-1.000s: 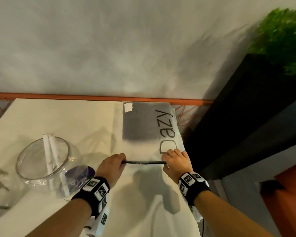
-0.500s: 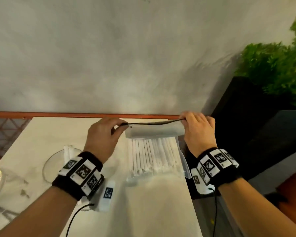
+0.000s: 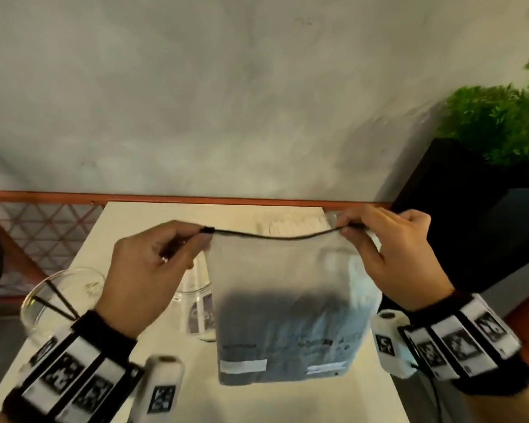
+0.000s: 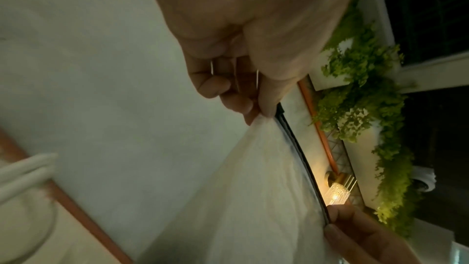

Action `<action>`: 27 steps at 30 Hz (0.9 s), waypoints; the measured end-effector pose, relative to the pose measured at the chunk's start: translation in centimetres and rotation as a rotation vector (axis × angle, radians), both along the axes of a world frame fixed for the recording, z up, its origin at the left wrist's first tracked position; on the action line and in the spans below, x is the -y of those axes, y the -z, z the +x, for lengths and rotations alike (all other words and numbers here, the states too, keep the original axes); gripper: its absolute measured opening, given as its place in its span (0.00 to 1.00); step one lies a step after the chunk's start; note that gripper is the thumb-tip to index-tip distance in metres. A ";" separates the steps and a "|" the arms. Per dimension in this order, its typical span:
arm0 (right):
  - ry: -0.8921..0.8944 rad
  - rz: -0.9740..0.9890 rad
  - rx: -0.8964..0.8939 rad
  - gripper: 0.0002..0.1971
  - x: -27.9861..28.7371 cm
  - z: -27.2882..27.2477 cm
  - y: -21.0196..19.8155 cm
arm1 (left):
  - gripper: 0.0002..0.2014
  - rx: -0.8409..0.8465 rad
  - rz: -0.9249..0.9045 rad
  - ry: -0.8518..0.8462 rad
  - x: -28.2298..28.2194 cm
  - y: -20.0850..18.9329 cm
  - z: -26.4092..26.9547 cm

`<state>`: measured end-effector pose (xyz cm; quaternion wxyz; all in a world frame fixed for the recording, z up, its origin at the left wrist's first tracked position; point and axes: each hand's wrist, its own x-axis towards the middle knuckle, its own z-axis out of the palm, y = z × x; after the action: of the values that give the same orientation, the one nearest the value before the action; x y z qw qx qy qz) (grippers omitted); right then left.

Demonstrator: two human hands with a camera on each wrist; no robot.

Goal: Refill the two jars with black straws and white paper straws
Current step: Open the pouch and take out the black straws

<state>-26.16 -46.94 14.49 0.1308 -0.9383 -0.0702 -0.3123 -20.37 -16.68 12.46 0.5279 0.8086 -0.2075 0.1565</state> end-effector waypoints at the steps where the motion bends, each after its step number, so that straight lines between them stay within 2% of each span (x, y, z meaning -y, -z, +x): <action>1: -0.020 0.007 -0.026 0.05 -1.1 -0.8 0.7 | 0.02 -0.017 0.008 0.001 -1.4 0.6 -0.8; 7: 0.019 -0.005 -0.197 0.03 -5.8 -2.6 6.4 | 0.07 -0.152 0.085 0.023 -5.9 5.3 -2.3; 11: 0.044 0.038 -0.170 0.05 -9.3 -2.5 4.7 | 0.04 -0.157 0.052 0.060 -7.4 5.3 -2.2; 14: -0.076 0.116 -0.142 0.07 -13.6 -1.3 3.4 | 0.05 -0.144 0.047 0.077 -7.8 5.1 -2.2; 18: -0.226 0.147 -0.208 0.11 -18.1 0.6 3.3 | 0.03 -0.124 0.005 0.092 -7.8 5.1 -2.2; 23: -0.260 0.105 -0.211 0.17 -19.6 1.4 3.5 | 0.05 -0.066 0.024 0.076 -7.3 4.4 -2.6; 27: -0.251 0.091 -0.160 0.10 -18.8 1.2 3.5 | 0.04 -0.002 0.043 0.065 -6.6 3.9 -3.1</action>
<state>-24.95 -28.13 10.98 0.2164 -0.9371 -0.1622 -0.2206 -23.47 -10.04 8.57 0.5152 0.8127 -0.2368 0.1340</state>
